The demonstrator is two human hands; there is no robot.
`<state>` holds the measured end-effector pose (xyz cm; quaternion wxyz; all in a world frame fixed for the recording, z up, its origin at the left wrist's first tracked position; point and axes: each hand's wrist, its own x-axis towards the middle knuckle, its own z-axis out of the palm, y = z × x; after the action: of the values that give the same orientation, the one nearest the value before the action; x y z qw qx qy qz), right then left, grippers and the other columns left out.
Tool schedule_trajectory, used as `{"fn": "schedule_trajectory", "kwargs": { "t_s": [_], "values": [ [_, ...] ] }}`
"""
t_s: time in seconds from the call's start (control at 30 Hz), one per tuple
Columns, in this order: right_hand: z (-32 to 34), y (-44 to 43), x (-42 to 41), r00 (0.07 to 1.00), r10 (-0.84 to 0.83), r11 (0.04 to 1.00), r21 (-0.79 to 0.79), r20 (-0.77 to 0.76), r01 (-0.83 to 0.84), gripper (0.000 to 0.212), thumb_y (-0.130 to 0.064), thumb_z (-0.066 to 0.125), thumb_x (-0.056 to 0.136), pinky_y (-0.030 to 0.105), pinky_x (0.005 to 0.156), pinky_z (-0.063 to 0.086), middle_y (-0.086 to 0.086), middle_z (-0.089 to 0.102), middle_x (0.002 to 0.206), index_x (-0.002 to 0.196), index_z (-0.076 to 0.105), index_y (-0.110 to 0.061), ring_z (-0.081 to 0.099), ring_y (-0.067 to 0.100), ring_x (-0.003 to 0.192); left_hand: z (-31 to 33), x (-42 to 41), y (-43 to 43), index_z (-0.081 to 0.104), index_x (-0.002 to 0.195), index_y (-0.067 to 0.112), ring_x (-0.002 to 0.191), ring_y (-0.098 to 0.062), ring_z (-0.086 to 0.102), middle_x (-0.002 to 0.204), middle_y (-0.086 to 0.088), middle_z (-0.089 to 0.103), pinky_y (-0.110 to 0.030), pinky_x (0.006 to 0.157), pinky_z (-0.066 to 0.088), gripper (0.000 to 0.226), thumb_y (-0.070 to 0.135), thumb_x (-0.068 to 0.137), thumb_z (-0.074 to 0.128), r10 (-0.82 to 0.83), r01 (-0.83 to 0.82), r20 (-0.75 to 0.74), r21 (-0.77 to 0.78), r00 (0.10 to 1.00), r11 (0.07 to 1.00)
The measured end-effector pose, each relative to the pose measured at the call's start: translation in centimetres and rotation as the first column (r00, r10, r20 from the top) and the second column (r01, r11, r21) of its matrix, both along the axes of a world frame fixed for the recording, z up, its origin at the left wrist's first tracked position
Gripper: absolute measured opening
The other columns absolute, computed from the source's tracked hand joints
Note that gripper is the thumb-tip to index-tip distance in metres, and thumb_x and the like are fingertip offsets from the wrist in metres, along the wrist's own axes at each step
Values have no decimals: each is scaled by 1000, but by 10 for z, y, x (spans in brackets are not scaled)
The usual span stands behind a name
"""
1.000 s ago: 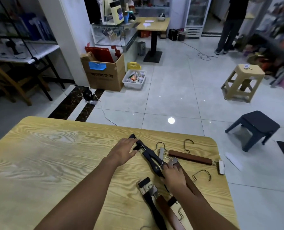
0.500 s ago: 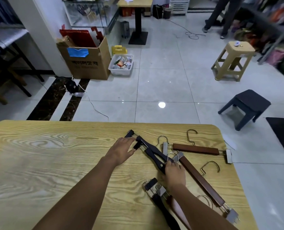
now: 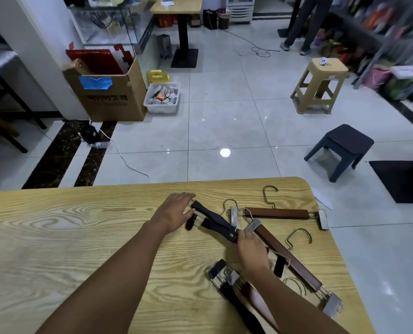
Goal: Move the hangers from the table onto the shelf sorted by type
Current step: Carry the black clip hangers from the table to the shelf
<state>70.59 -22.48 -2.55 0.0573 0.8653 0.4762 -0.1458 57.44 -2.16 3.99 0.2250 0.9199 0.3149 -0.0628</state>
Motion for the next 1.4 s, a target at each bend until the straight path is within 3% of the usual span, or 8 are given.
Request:
{"fn": "schedule_trajectory", "kwargs": {
  "t_s": [0.2,0.3,0.37,0.6,0.8,1.1,1.4],
  "values": [
    [15,-5,17,996,84,994,71,22,-86,38,-1,42,88,32,97,35,7,53,127,124,45,-11,48,23,118,11,12,-1,30,146,23,137,-20,27,148,1,39,-31,112,24,51,35,98,43,-42,42,-3,24,999,999],
    [20,-14,31,995,103,988,113,-6,-101,25,-20,47,93,32,94,35,5,56,121,117,49,-15,50,23,114,9,23,-2,32,146,21,137,-21,28,146,0,41,-31,112,25,50,32,98,44,-58,59,-19,20,998,998],
    [22,-17,39,993,117,985,124,-7,-115,28,-37,48,95,31,92,35,4,58,118,114,50,-17,52,22,111,4,31,-3,33,145,21,134,-21,32,143,-2,44,-32,110,28,48,29,98,43,-82,83,-45,14,996,996],
    [17,-22,56,985,171,972,167,-9,-168,36,-49,53,90,29,89,36,-2,62,114,111,53,-20,57,17,106,-28,64,-15,32,145,21,130,-23,41,141,-4,46,-36,107,35,50,26,97,47,-200,206,-174,16,964,978],
    [8,-27,65,980,196,967,172,-21,-190,45,-48,55,88,29,91,35,0,63,116,120,51,-16,57,18,108,-49,77,-9,30,144,22,130,-23,38,140,-2,43,-39,107,29,56,34,94,53,-316,367,-353,86,881,926],
    [0,-30,70,978,204,965,175,-43,-193,40,-49,53,88,29,90,31,0,62,115,113,53,-19,55,17,109,-67,86,-9,37,135,23,125,-25,35,134,-3,37,-46,103,32,49,26,90,59,-343,410,-402,92,849,908],
    [3,-31,68,982,184,962,215,-53,-169,43,-53,51,88,30,94,33,0,62,116,112,55,-17,55,18,110,-66,81,-12,37,132,16,126,-26,36,134,-7,41,-48,103,31,43,31,95,52,-390,515,-502,134,772,847]
  ]
}}
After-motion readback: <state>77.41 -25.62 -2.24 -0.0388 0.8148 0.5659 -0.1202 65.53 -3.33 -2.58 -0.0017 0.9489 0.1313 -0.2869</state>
